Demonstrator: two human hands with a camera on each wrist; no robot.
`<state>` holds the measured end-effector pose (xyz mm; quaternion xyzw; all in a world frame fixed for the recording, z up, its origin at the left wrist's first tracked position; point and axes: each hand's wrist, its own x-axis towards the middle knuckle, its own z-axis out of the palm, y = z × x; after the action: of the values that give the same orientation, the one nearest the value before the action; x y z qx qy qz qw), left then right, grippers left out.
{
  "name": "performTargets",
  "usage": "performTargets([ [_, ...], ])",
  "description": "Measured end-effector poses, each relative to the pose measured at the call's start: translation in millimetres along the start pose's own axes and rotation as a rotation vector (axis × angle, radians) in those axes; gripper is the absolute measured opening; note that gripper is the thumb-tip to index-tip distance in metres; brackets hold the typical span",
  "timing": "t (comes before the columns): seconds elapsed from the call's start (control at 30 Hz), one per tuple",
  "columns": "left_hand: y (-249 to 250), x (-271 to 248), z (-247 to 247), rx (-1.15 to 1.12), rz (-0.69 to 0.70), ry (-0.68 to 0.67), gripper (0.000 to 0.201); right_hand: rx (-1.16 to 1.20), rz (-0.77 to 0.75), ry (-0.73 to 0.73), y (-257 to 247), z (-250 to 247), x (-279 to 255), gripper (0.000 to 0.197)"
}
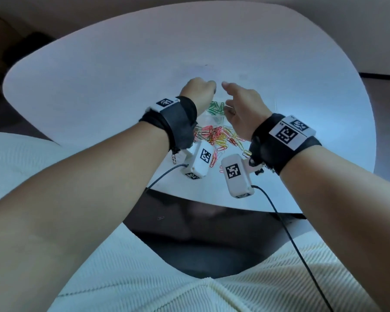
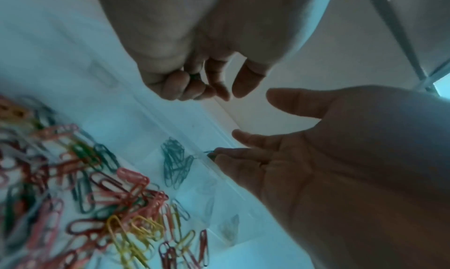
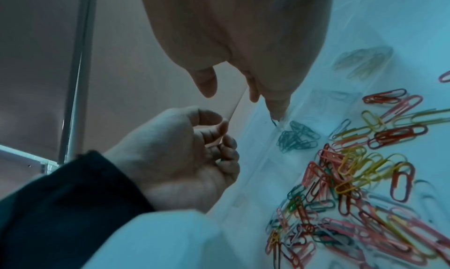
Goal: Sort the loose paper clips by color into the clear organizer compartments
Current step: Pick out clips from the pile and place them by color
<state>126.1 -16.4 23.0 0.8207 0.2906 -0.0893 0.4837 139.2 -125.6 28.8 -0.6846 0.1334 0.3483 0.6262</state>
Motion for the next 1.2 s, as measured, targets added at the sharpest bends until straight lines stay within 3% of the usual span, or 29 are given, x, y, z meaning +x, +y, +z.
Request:
performTargets([
  [0.1,0.3,1.7,5.8,-0.218,-0.017,0.051,0.017,0.099,0.017,-0.025,-5.0,-5.7,-2.8,0.043],
  [0.2,-2.4,3.2,13.8,-0.296,-0.023,0.056,0.013,0.152,0.015,-0.045,-5.5,-17.3,-2.3,0.040],
  [0.27,-6.4,4.9,18.2,-0.297,-0.014,0.025,0.023,0.152,-0.018,-0.032,-6.4,-26.5,-2.6,0.044],
  [0.33,-9.8,5.3,19.6,-0.294,0.002,-0.002,0.018,0.142,-0.065,-0.020,-9.3,-36.1,-6.2,0.042],
  [0.5,-11.7,1.8,14.6,-0.272,0.108,0.014,0.014,0.043,-0.154,-0.022,-16.6,-65.6,-25.6,0.023],
  [0.67,-5.0,-36.5,16.3,-0.077,0.316,0.031,0.016,-0.280,-0.230,-0.031,-7.8,-93.6,-42.2,0.010],
  [0.77,-16.3,-63.7,31.7,0.116,0.330,-0.041,0.016,-0.709,-0.279,-0.005,12.4,-105.3,-35.9,0.010],
  [0.87,-39.7,-82.8,48.2,0.290,0.284,-0.134,0.009,-1.159,-0.216,-0.091,29.4,-108.0,-25.6,0.009],
  [1.03,-72.6,-98.2,62.6,0.495,0.227,-0.202,0.006,-1.277,-0.245,-0.198,42.2,-97.8,-17.6,0.008],
  [1.2,-90.4,-102.8,63.9,0.613,0.324,-0.255,0.030,-1.274,-0.324,-0.195,49.8,-89.9,-16.8,0.003],
])
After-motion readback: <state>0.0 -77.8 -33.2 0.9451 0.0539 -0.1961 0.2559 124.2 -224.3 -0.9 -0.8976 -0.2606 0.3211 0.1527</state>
